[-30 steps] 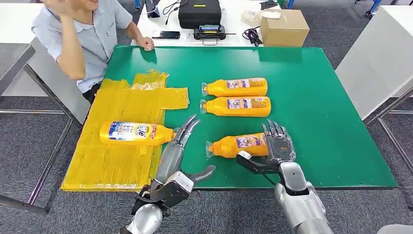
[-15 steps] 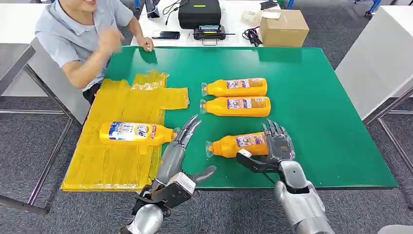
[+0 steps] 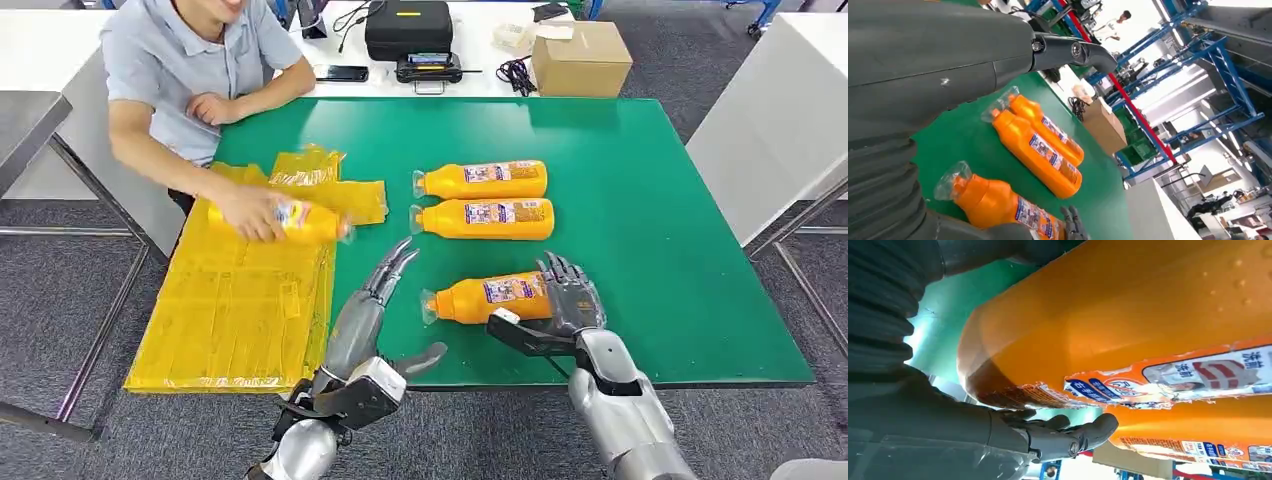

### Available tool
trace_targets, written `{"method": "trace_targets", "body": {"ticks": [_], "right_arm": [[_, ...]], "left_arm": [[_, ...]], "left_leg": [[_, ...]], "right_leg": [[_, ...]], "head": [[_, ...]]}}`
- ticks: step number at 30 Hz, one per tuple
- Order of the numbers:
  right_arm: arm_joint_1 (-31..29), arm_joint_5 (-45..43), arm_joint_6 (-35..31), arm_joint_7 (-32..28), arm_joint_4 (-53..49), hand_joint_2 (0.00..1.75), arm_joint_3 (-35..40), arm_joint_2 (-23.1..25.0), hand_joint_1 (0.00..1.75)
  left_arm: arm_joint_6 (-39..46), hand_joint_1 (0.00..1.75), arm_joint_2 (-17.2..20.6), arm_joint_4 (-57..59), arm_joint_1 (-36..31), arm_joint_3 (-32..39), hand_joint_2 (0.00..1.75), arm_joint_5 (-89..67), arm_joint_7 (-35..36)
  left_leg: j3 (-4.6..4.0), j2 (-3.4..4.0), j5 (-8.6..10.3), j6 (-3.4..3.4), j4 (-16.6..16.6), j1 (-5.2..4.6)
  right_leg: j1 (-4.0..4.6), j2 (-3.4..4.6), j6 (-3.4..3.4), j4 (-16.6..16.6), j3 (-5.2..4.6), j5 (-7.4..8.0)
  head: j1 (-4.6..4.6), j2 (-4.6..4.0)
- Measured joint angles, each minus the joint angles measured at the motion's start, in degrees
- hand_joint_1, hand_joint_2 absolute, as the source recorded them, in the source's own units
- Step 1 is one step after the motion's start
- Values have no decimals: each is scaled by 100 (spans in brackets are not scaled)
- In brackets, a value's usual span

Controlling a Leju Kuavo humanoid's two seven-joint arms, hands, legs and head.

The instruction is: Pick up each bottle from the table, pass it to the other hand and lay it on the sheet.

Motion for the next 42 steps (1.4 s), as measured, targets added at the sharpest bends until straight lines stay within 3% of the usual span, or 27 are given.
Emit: {"method": "trace_targets", "body": {"ticks": [13, 25, 29, 42], "right_arm": [[-85, -529, 48, -512, 407, 175, 4, -295, 175], [-15, -1269, 98, -1103, 610, 175, -30, -577, 175], [306, -1834, 133, -1274, 253, 175, -230, -514, 175], [1333, -2498, 267, -1454, -1360, 175, -990, 123, 175]], "left_arm": [[-2, 0, 11, 90, -60, -118, 175, 74, -136], [-22, 0, 31, 177, -108, -238, 175, 251, -269], [173, 0, 31, 160, -95, -229, 175, 422, -354], [282, 0, 31, -48, 85, -52, 175, 1655, -503]], "left_leg": [[20, -6, -5, 7, 0, -1], [103, -10, -39, 24, 0, -2], [103, -9, -40, 25, 0, -2], [69, -4, -46, 19, -2, 2]], "right_leg": [[0, -2, 0, -4, 19, -2], [-1, -1, 19, -20, 49, -30], [0, -1, 26, -24, 114, -28], [1, -1, 27, -20, 85, -31]], "head": [[0, 0], [2, 0], [2, 0], [0, 0]]}}
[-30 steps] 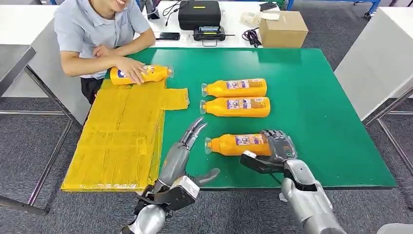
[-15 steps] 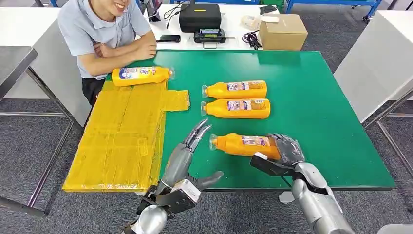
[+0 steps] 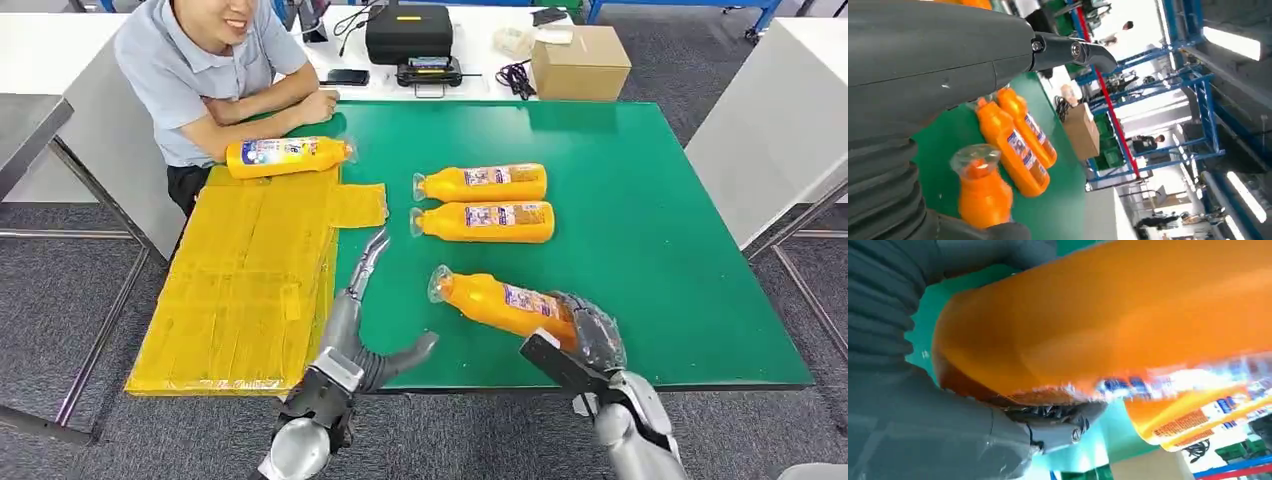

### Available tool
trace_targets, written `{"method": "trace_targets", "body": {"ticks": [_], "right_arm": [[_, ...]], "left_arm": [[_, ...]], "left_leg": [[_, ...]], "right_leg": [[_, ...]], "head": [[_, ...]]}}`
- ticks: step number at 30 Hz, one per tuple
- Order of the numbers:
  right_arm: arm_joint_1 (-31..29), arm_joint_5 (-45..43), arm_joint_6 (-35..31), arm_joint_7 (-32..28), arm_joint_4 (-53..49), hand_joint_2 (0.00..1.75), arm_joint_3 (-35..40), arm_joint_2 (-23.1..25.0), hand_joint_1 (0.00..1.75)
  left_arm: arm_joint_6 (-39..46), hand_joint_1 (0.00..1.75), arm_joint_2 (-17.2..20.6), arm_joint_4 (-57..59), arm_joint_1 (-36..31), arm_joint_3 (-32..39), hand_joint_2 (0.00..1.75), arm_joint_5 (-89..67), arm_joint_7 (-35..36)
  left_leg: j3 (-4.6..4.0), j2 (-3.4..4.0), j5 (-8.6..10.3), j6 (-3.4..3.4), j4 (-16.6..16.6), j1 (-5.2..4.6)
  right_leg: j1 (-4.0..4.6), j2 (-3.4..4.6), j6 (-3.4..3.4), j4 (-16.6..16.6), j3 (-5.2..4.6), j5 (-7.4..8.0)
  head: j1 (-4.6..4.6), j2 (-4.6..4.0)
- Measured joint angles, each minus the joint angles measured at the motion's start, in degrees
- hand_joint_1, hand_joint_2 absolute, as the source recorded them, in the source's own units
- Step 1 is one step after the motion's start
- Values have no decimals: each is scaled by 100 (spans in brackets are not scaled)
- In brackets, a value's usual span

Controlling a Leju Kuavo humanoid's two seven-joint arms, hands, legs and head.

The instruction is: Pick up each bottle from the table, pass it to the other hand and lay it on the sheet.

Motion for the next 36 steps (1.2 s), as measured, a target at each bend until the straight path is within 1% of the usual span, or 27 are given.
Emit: {"method": "trace_targets", "body": {"ticks": [3, 11, 16, 20, 23, 27, 32, 36], "right_arm": [[153, -87, 11, -46, -288, 175, -114, 161, 175], [307, -166, 11, -98, -572, 175, -279, 332, 175], [326, -419, 4, -221, -793, 175, -402, 500, 175], [352, -736, 100, -426, -1028, 175, -439, 642, 175], [441, -1014, 142, -509, -1318, 175, -400, 774, 175], [711, -1281, 122, -518, -1764, 175, -242, 924, 175], [934, -1480, 81, -538, -2063, 175, -69, 999, 175], [1085, -1591, 81, -577, -2203, 175, 219, 1042, 175]], "left_arm": [[26, 0, 0, -89, 67, 83, 175, 200, -98], [20, 0, 0, -183, 162, 175, 175, 381, -129], [-316, 0, 0, -238, 275, 297, 175, 1393, -59], [-808, 0, 0, -179, 358, 395, 175, 2178, 173], [-870, 0, 0, -89, 372, 415, 175, 2437, 179], [-638, 0, 66, 29, 511, 384, 175, 2706, -107], [-345, 0, 153, 138, 591, 293, 175, 2926, -144], [-194, 0, 186, 247, 584, 221, 175, 3038, -223]], "left_leg": [[-13, -3, 3, 2, 0, -1], [-45, -7, 4, 3, 1, -5], [-53, -6, 4, 3, 0, -3], [-55, -5, 4, 3, 0, -3], [-56, -6, 4, 3, 0, -3], [-59, -6, 3, 2, 0, -3], [-69, -5, 2, 2, 0, -3], [-69, -4, 2, 2, 0, -3]], "right_leg": [[-1, -1, 1, 1, -11, 1], [-4, -1, 2, 2, -37, 1], [-3, -1, 2, 2, -47, 0], [-3, -1, 2, 3, -50, 0], [-3, -1, 2, 3, -51, 0], [-3, -1, 2, 3, -55, -2], [-4, 0, 1, 3, -65, -2], [-3, 0, 1, 3, -66, -2]], "head": [[2, 0], [0, 0], [0, 0], [0, 0], [0, 0], [0, 0], [0, 0], [2, 0]]}}
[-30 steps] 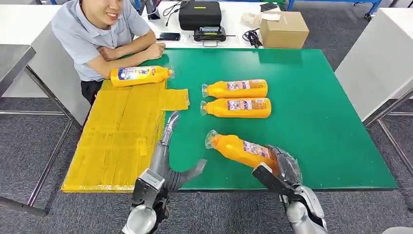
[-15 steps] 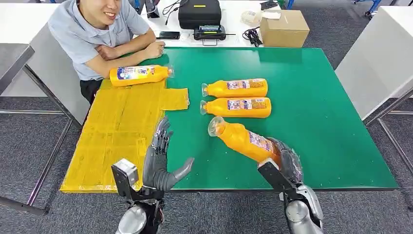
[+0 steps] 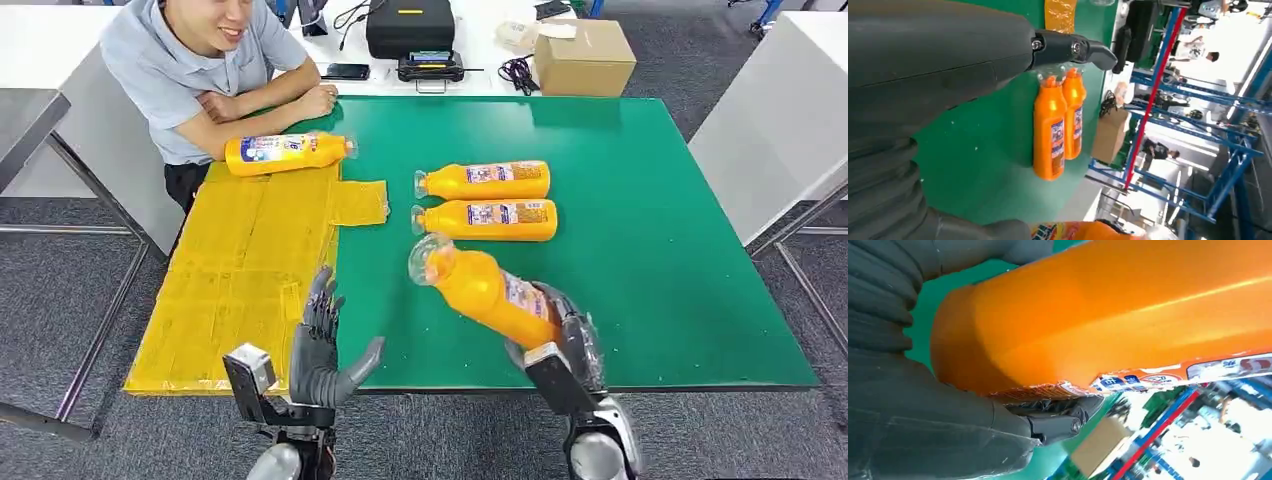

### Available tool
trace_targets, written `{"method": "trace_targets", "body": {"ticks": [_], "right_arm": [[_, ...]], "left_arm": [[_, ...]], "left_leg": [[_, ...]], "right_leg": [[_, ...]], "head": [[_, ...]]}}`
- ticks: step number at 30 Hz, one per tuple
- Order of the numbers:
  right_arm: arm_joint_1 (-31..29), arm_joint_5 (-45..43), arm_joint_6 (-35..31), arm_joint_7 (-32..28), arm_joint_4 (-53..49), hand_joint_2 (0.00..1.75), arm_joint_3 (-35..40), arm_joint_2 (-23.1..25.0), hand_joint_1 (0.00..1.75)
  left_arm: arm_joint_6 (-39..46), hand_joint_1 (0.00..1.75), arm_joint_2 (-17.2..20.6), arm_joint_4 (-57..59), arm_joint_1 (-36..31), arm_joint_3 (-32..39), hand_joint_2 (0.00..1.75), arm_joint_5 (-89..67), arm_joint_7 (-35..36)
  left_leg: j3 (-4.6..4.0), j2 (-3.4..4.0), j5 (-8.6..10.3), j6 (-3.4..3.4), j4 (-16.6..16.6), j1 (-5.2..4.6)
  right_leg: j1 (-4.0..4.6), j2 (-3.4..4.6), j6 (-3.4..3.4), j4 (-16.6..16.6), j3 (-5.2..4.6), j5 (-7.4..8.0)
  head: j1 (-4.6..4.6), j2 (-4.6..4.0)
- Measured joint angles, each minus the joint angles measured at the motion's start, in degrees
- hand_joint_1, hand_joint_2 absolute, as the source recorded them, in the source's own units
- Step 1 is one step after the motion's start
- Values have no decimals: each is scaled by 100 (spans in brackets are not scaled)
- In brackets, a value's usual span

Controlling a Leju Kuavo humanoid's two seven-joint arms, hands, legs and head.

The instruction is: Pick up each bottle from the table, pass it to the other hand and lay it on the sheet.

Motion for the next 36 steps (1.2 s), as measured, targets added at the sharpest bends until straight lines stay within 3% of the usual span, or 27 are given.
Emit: {"method": "trace_targets", "body": {"ticks": [16, 36], "right_arm": [[-1, -192, -79, -17, 31, 175, 621, 11, 175], [-61, -706, -496, 42, 293, 175, 1318, -300, 175]], "left_arm": [[72, 0, 2, 298, -123, -77, 175, 72, -135], [-350, 0, 212, 389, -338, -811, 175, 295, 5]], "left_leg": [[0, -1, 0, 0, 0, 0], [-4, -1, 0, 0, 0, 0]], "right_leg": [[0, -1, 0, 0, -1, 0], [0, -1, 0, 0, -2, 0]], "head": [[0, 0], [-2, 0]]}}
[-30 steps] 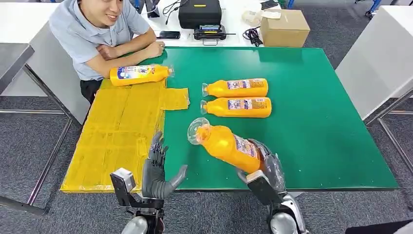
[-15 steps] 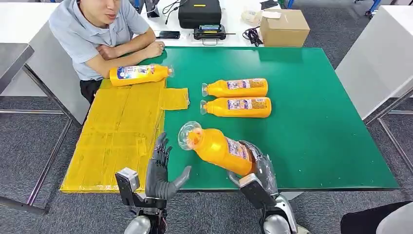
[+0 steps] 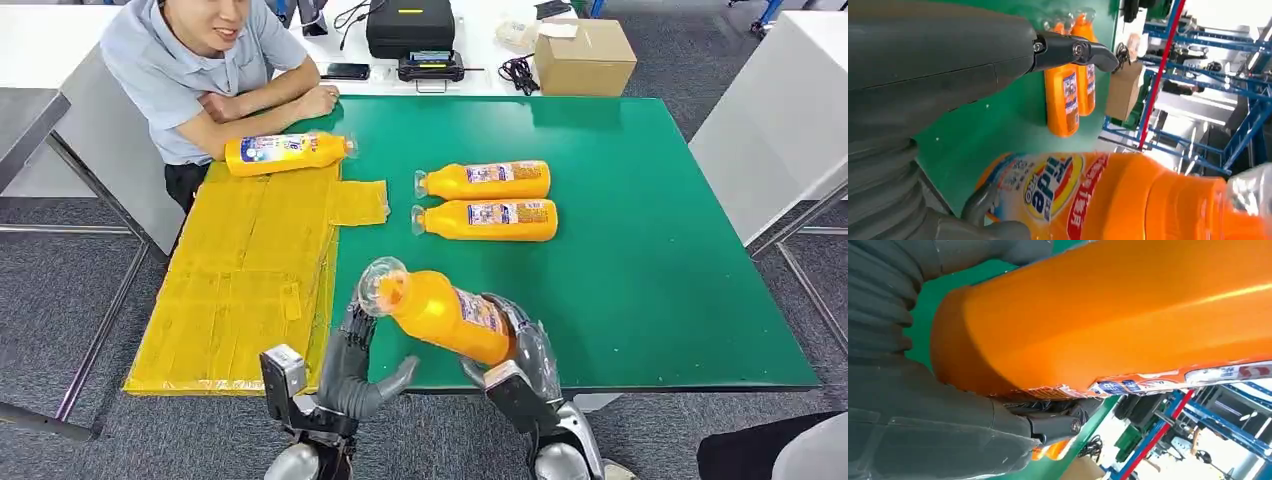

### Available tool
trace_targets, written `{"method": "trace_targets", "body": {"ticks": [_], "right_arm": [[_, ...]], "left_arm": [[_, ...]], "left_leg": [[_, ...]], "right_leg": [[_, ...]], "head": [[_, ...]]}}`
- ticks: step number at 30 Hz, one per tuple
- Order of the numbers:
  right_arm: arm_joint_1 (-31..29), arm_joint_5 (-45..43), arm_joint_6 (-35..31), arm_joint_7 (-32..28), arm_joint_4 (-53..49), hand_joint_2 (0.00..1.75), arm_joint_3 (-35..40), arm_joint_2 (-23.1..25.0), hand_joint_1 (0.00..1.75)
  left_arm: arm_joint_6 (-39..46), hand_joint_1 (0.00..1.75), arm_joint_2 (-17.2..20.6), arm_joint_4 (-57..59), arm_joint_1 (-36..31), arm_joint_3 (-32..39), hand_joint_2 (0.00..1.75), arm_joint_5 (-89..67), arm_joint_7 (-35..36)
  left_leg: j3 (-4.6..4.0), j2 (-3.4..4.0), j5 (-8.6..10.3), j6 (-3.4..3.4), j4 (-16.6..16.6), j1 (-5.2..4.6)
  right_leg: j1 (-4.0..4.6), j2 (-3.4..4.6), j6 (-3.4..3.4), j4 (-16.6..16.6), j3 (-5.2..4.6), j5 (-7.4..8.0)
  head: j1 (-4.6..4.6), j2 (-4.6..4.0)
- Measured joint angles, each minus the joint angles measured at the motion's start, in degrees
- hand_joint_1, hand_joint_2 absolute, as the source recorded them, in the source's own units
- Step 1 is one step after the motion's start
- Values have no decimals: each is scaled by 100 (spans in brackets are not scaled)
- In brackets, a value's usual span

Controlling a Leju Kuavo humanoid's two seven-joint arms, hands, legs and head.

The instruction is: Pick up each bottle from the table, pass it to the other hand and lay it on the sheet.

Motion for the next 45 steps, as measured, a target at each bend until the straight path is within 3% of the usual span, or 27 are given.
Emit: {"method": "trace_targets", "body": {"ticks": [8, 45], "right_arm": [[-240, 87, -44, -15, 219, 175, 147, -22, 175], [-1033, -164, -297, -160, 1602, 175, 984, -2, 175]], "left_arm": [[37, 0, 15, 131, -75, -68, 175, 190, 256], [280, 0, -68, 420, -619, -354, 175, 732, 26]], "left_leg": [[1, 1, 0, 0, 0, 0], [0, 0, 2, 0, 0, 0]], "right_leg": [[0, 1, 0, 0, 0, 0], [0, 0, 0, 2, -1, 1]], "head": [[2, 0], [2, 0]]}}
